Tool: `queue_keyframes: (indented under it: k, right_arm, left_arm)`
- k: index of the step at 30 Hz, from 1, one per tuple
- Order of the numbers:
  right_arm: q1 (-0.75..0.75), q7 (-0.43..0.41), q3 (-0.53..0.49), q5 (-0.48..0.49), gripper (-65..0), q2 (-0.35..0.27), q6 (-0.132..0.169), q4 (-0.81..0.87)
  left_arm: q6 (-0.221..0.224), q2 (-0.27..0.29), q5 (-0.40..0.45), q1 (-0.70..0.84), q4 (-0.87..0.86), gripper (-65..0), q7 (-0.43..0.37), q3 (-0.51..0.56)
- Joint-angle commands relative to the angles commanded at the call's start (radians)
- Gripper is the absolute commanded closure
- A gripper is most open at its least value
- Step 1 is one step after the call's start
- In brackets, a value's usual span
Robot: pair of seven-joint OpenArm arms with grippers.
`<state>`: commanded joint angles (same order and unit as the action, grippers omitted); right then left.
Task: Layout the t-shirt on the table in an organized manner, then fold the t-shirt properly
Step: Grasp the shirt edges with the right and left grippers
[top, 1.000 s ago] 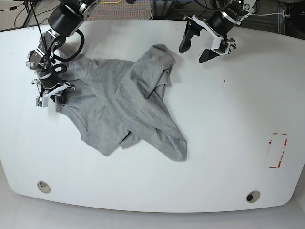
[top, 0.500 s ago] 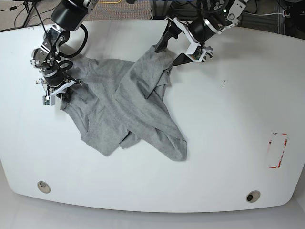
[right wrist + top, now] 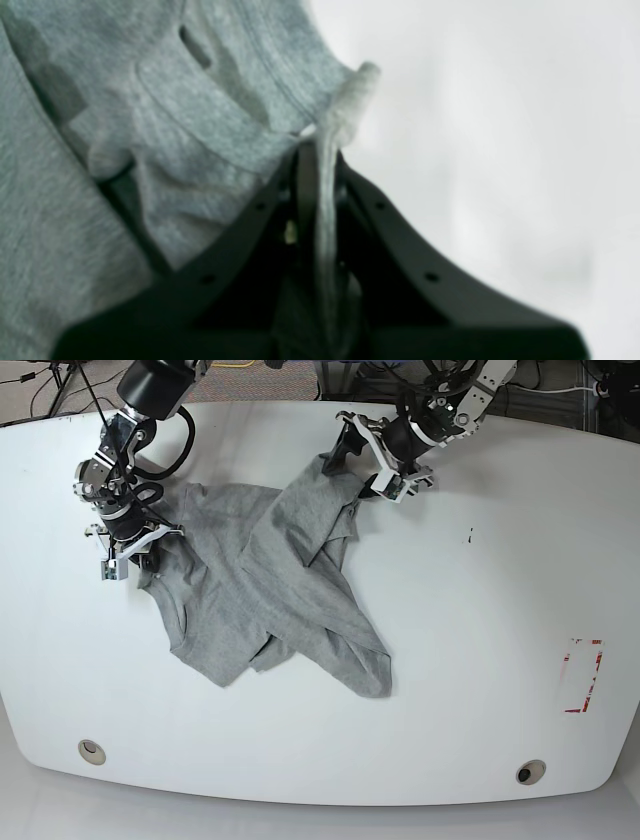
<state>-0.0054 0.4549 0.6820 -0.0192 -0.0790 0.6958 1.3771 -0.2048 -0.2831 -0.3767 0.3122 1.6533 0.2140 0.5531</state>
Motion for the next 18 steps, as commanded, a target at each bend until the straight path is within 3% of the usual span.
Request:
queue_keyframes:
  k: [4, 5, 7, 14, 18]
  right_arm:
    - [-0.005, 0.000, 0.000, 0.002, -0.3, 0.000, 0.000, 0.017]
    - [-0.008, 0.000, 0.000, 0.002, -0.3, 0.002, 0.000, 0.032]
    - [-0.011, 0.000, 0.000, 0.002, -0.3, 0.005, 0.000, 0.048]
    - [-0.032, 0.003, 0.000, -0.002, -0.3, 0.041, 0.000, 0.158]
    - [-0.044, 0.052, -0.002, 0.002, -0.3, 0.058, 0.000, 0.253]
  left_arm:
    - [0.000, -0.014, -0.002, -0.038, -0.031, -15.4, 0.000, 0.041]
    - [0.002, -0.014, -0.002, -0.051, -0.040, -7.9, 0.012, 0.051]
    - [0.002, -0.012, -0.002, -0.055, -0.044, -1.7, 0.034, 0.052]
    - [0.002, -0.017, -0.003, -0.055, 0.017, -0.3, 0.055, 0.031]
    - [0.000, -0.026, -0.005, -0.006, 0.117, -0.3, 0.054, -0.051]
